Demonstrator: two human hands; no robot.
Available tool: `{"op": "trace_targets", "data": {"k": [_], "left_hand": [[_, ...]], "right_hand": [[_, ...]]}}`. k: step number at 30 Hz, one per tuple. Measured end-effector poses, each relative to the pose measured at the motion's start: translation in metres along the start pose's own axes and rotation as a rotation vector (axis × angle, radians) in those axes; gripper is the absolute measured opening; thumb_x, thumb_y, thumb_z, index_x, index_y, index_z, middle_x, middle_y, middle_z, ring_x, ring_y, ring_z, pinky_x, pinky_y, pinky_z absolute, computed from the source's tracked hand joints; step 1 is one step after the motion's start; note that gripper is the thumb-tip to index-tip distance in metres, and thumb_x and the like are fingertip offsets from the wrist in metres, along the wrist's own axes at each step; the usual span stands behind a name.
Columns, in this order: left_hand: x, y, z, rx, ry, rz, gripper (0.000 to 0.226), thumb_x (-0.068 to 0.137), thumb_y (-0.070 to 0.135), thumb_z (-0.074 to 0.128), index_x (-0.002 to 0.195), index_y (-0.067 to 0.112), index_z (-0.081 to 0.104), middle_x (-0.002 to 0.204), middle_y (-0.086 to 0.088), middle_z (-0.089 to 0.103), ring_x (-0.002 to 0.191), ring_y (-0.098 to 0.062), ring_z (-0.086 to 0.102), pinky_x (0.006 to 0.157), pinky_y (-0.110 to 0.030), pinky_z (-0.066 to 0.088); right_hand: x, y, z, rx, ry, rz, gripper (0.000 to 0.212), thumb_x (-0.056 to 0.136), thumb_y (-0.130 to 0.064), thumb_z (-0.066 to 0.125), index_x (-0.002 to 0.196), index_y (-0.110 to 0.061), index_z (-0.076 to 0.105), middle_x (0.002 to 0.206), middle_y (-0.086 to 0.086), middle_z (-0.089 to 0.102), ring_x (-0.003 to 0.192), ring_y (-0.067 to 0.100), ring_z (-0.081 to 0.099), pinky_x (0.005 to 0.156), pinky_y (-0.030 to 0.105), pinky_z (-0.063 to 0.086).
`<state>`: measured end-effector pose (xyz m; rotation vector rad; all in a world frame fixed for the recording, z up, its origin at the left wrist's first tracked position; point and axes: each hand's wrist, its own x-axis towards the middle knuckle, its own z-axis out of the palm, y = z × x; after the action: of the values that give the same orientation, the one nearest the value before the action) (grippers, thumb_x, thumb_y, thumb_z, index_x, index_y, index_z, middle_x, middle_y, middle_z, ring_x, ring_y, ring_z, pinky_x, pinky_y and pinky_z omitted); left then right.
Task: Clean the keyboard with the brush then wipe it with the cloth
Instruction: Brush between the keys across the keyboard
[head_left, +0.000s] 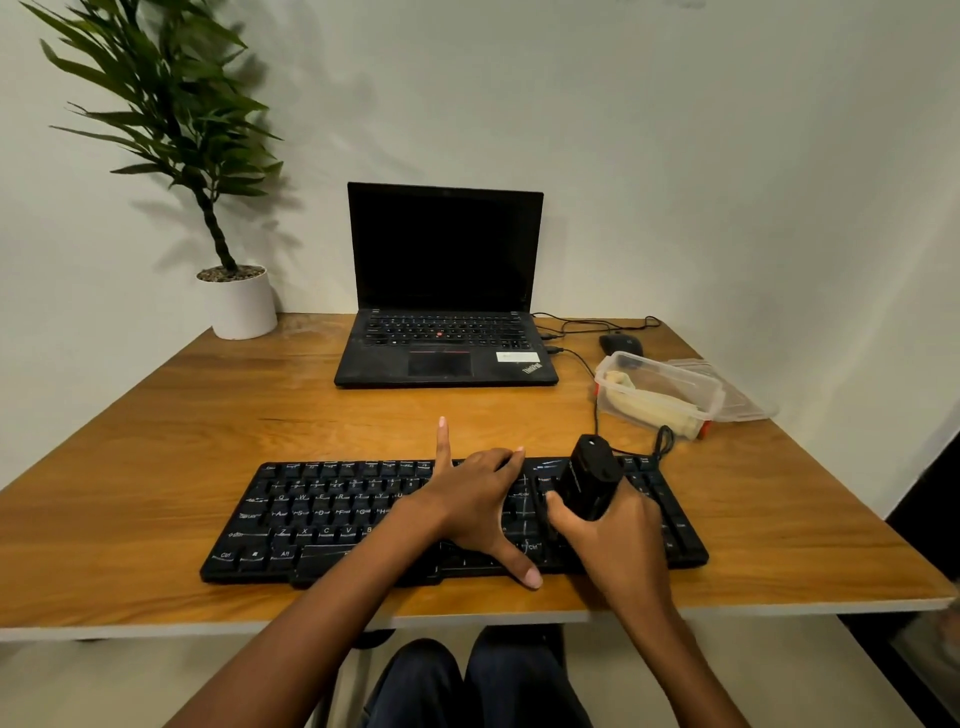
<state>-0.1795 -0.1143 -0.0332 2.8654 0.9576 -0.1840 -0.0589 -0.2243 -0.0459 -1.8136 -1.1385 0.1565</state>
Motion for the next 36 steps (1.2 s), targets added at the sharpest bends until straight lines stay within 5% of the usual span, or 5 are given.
{"op": "trace_targets", "data": {"k": [8,14,20,27,36], "left_hand": [[-0.004,-0.005,0.004,-0.028,0.013,0.035,0.130,0.063,0.079,0.060,0.150,0.014,-0.011,0.160,-0.004,-0.002,0.146,-0.017,-0.006,0.088,-0.058,-0.041],[-0.008,-0.038,0.002,-0.078,-0.039,-0.015,0.159,0.017,0.104,0.013,0.150,0.020,-0.012,0.159,0.000,-0.003,0.146,-0.017,-0.010,0.085,-0.061,-0.041],[-0.016,-0.032,0.001,-0.039,-0.071,-0.021,0.127,0.065,0.073,0.065,0.150,0.017,-0.012,0.159,-0.002,-0.004,0.146,-0.018,-0.009,0.082,-0.057,-0.041],[-0.014,-0.030,-0.002,0.010,-0.071,-0.047,0.131,0.063,0.075,0.064,0.150,0.017,-0.014,0.159,-0.002,0.001,0.147,-0.019,-0.001,0.094,-0.067,-0.032],[-0.017,-0.028,-0.005,-0.005,-0.075,-0.051,0.130,0.064,0.073,0.065,0.150,0.015,-0.014,0.159,-0.001,0.002,0.147,-0.018,-0.002,0.093,-0.066,-0.034]], "right_hand": [[0.017,-0.002,-0.033,0.284,-0.143,0.115,0.018,0.074,-0.019,0.075,0.077,-0.023,0.058,0.072,-0.002,0.065,0.055,0.003,0.060,0.047,0.018,0.045],[0.092,0.000,-0.045,0.307,-0.313,0.019,0.030,0.072,-0.013,0.077,0.090,-0.025,0.056,0.089,-0.002,0.065,0.078,0.007,0.062,0.059,0.017,0.051],[0.131,0.005,-0.032,-0.031,-0.720,-0.077,0.048,0.069,-0.014,0.080,0.107,-0.020,0.051,0.097,-0.009,0.059,0.095,0.010,0.057,0.069,0.008,0.040],[0.133,-0.005,-0.005,-0.018,-0.851,-0.184,0.043,0.068,-0.015,0.081,0.092,-0.032,0.049,0.088,-0.018,0.055,0.083,-0.001,0.054,0.064,0.004,0.038],[0.152,-0.012,-0.030,-0.154,-0.986,-0.120,0.042,0.068,-0.003,0.079,0.090,-0.026,0.052,0.085,-0.008,0.062,0.083,0.013,0.062,0.066,0.017,0.048]]}}
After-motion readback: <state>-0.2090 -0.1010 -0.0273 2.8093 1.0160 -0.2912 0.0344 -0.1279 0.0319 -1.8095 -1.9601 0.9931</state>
